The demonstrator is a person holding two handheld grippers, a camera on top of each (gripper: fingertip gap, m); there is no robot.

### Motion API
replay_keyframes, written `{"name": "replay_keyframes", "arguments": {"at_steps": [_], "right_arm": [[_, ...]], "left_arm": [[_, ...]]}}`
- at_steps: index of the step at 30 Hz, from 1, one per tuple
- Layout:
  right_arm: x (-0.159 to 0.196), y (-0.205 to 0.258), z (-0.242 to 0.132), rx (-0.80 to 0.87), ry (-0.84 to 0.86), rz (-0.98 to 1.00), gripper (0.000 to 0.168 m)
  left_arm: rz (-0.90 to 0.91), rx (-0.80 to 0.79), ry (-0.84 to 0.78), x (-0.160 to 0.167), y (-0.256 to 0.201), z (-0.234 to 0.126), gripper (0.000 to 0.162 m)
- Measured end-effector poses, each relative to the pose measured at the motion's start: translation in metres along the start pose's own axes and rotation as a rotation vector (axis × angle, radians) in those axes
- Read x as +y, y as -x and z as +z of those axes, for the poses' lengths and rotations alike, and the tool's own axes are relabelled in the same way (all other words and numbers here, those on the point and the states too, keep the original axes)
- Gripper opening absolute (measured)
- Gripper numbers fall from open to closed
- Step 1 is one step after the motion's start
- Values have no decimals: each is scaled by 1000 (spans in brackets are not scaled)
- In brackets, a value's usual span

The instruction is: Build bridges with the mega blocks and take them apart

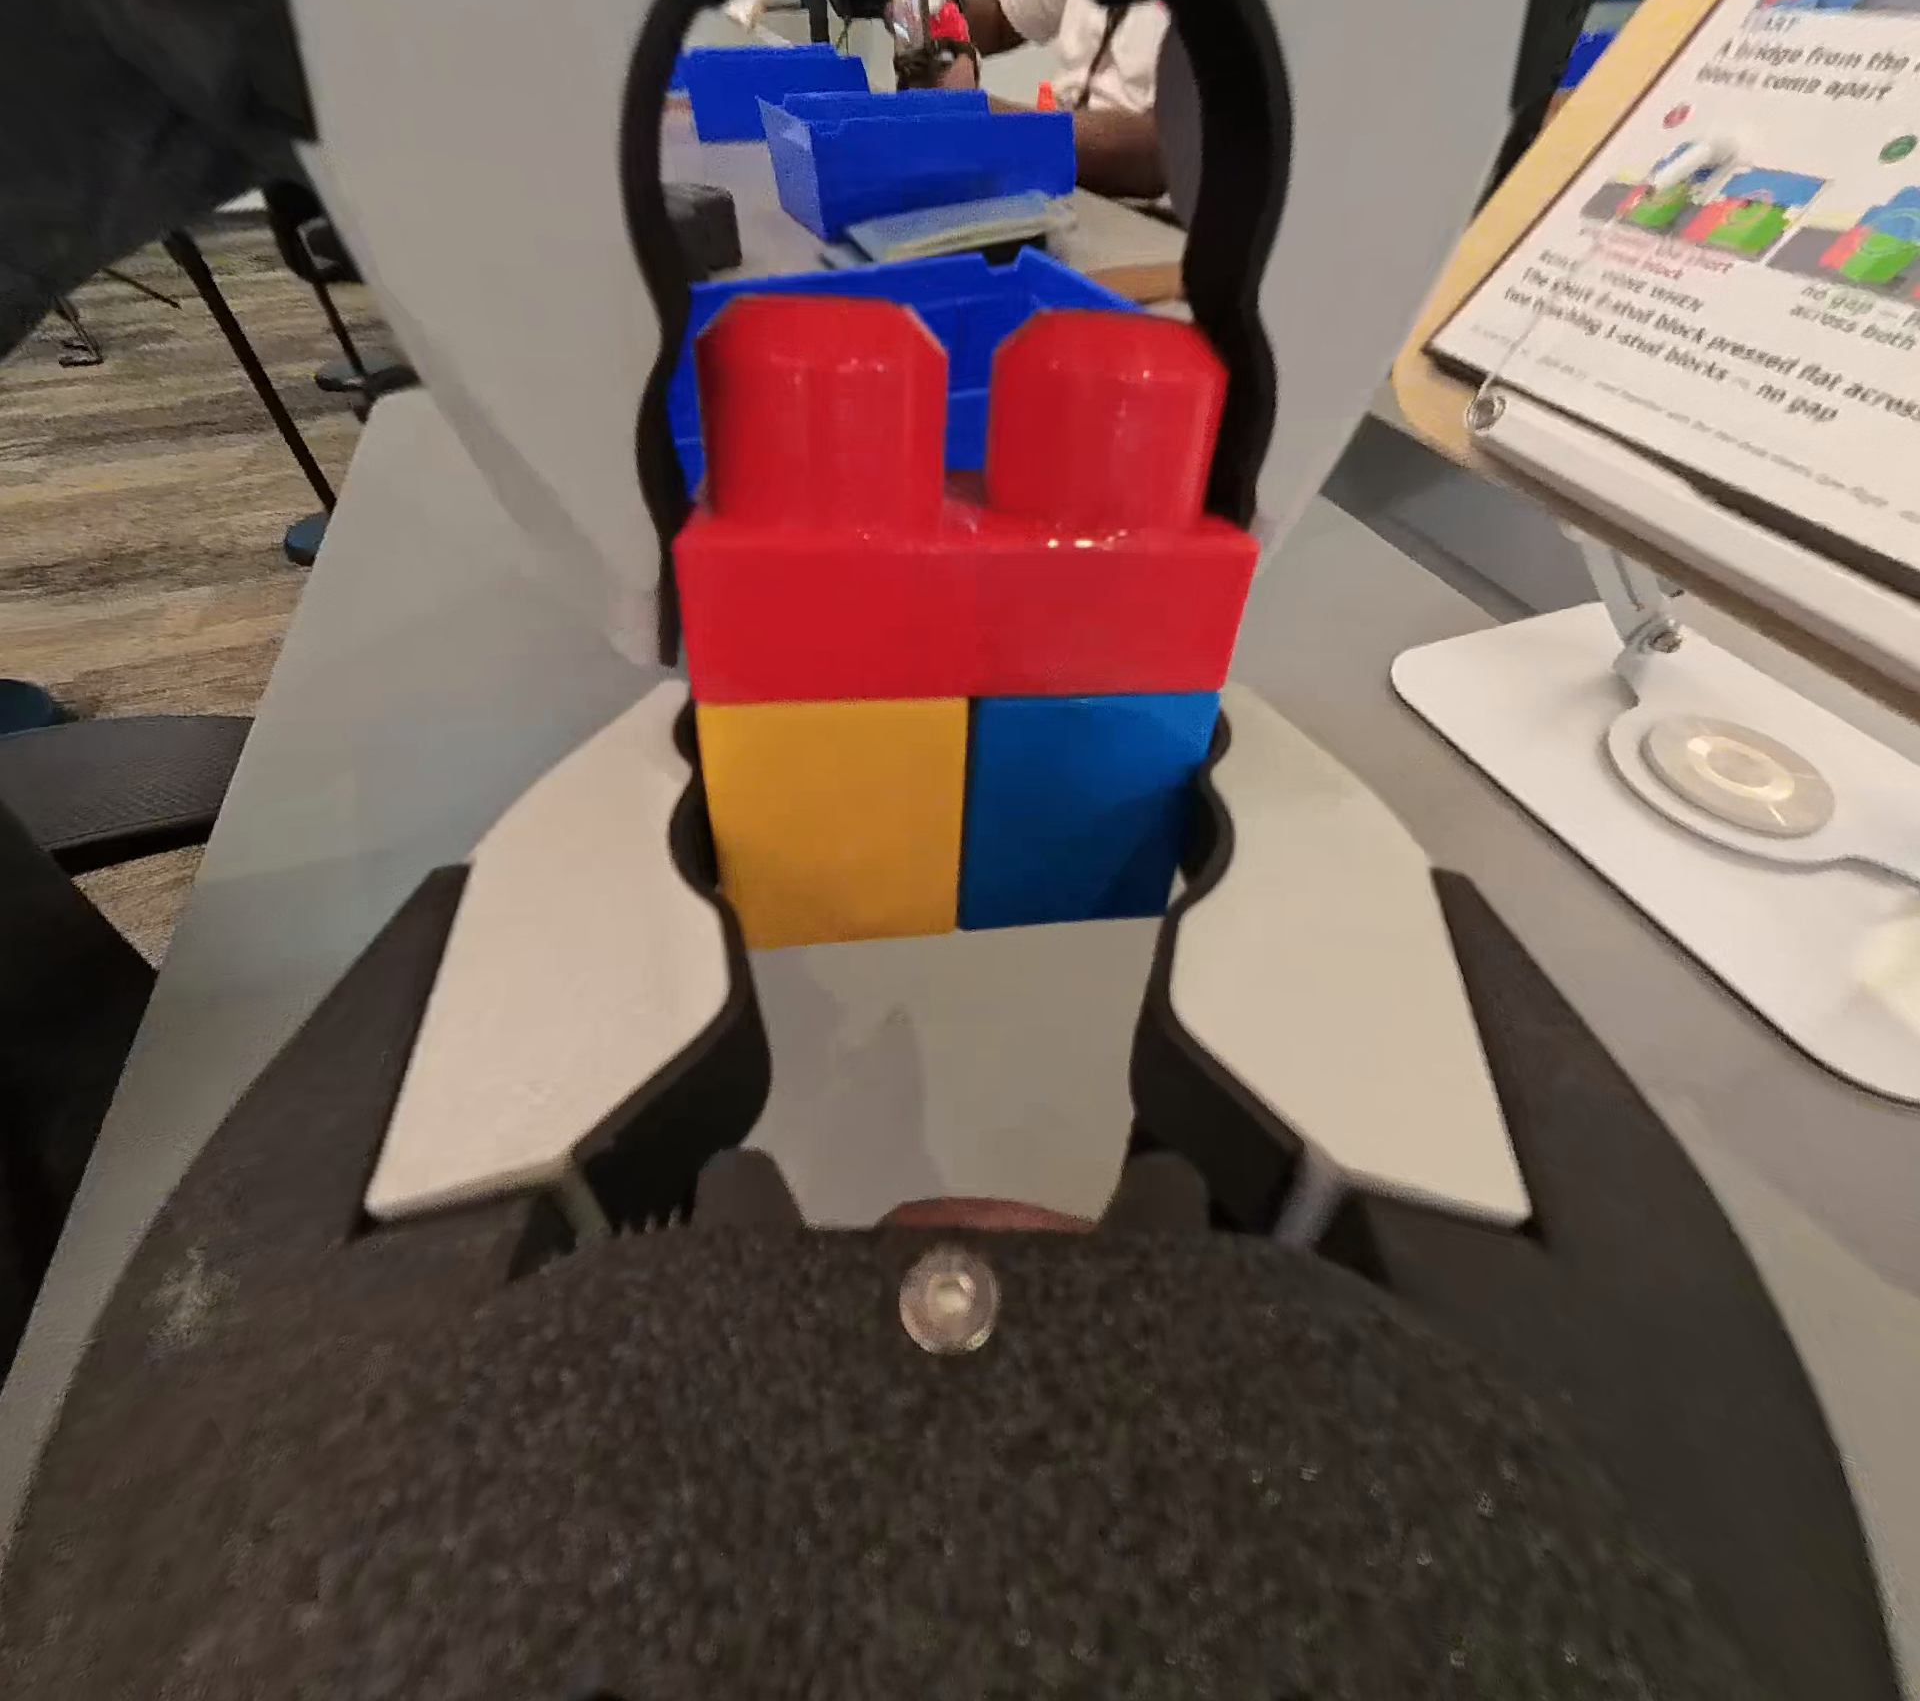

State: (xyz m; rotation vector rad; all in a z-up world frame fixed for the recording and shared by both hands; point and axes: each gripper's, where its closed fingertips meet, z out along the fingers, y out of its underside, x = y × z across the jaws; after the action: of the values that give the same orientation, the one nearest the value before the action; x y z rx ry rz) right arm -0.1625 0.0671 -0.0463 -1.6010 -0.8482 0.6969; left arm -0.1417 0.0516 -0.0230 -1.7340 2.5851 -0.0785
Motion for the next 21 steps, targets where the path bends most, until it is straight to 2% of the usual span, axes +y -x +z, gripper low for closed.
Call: {"name": "replay_keyframes", "arguments": {"at_steps": [7, 9, 11, 13, 15, 18, 21], "right_arm": [[3, 2, -4, -7, -17, -15, 86], [7, 3, -1, -15, 25, -31, 86], [34, -2, 3, 9, 145, -52, 85], [46, -1, 6, -5, 123, 0, 85], [61, -2, 7, -6, 160, 29, 85], [65, -1, 7, -9, 158, 34, 85], [56, -3, 4, 3, 133, 38, 85]], "left_arm": [[34, 4, -36, 0, -2, 5, 74], [49, -3, -40, 3, -2, 1, 74], [45, -50, -46, 8, 5, -12, 74], [8, -47, -95, 10, 9, -34, 73], [-6, -113, -112, 19, 19, -58, 73], [-41, -140, -178, 27, 21, -89, 74], [-101, -179, -259, 34, 21, -95, 74]]}}
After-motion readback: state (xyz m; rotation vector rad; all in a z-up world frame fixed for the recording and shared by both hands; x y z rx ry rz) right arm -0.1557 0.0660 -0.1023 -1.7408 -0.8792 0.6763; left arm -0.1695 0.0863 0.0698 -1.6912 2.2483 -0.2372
